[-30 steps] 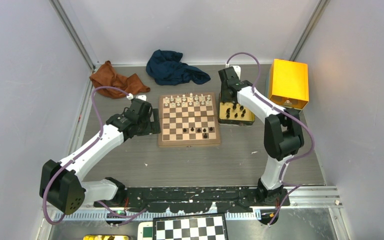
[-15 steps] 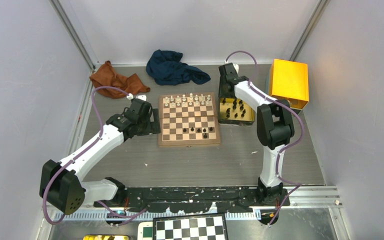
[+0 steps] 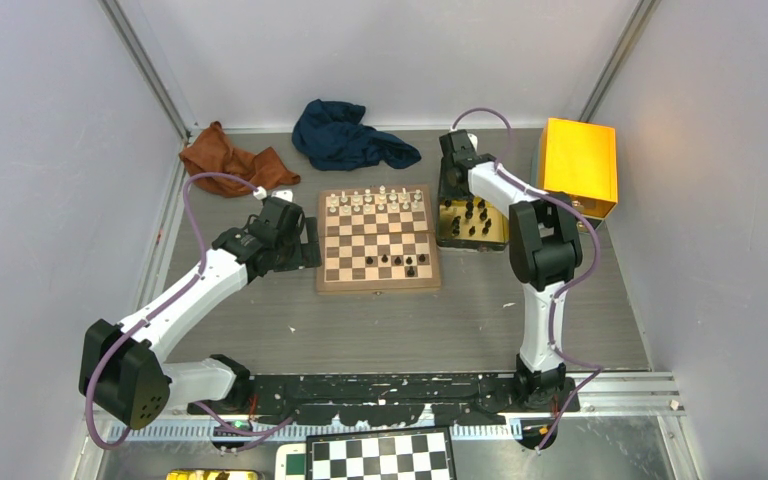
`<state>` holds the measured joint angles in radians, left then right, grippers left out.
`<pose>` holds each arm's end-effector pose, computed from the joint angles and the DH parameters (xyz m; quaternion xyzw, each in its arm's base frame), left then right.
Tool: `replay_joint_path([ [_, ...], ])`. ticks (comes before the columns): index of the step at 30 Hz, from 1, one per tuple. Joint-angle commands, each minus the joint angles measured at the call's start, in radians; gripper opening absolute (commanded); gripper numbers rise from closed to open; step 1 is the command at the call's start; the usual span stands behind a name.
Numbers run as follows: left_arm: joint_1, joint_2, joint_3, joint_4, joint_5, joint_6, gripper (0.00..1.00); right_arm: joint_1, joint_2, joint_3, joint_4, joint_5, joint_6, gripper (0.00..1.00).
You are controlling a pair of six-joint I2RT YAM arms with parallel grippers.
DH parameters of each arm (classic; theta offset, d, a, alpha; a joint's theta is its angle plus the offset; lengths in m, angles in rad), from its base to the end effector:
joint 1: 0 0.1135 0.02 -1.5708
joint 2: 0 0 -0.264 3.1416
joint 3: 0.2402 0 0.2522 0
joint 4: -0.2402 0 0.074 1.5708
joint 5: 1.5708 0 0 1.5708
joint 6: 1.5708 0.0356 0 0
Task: Set up the chess pieces on the board
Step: Pick up the chess piece from the storage box.
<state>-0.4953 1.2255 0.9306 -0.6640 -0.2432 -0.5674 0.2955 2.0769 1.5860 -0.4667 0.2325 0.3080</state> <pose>0.2195 -0.1088 0.2593 -0.0706 0.9446 -0.0518 0.3164 0.4375 0.1246 0.1930 0.0409 0.9467 -0.0165 0.3191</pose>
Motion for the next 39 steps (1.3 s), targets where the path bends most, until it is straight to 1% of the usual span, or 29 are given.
replay_joint_path([
  [1,0.007,-0.003,0.017,0.017,-0.016,0.011,0.95,-0.01,0.004,0.045,0.041,-0.021,-0.009,0.41],
  [9,0.006,0.009,0.026,0.013,-0.021,0.012,0.95,-0.014,0.025,0.058,0.049,-0.032,-0.009,0.37],
  [16,0.006,0.019,0.031,0.011,-0.023,0.015,0.95,-0.017,0.036,0.067,0.045,-0.037,-0.009,0.28],
  [20,0.006,0.023,0.031,0.012,-0.022,0.016,0.95,-0.018,0.039,0.068,0.041,-0.041,-0.01,0.25],
  [24,0.006,0.023,0.031,0.014,-0.022,0.019,0.95,-0.019,0.037,0.068,0.038,-0.04,-0.012,0.17],
  [28,0.006,0.02,0.032,0.014,-0.021,0.02,0.95,-0.019,0.019,0.058,0.039,-0.032,-0.014,0.09],
  [34,0.006,0.016,0.032,0.017,-0.017,0.022,0.95,-0.018,-0.033,0.041,0.036,-0.023,-0.015,0.01],
  [39,0.006,0.01,0.029,0.024,-0.011,0.023,0.95,-0.019,-0.086,0.028,0.029,-0.015,-0.02,0.01],
])
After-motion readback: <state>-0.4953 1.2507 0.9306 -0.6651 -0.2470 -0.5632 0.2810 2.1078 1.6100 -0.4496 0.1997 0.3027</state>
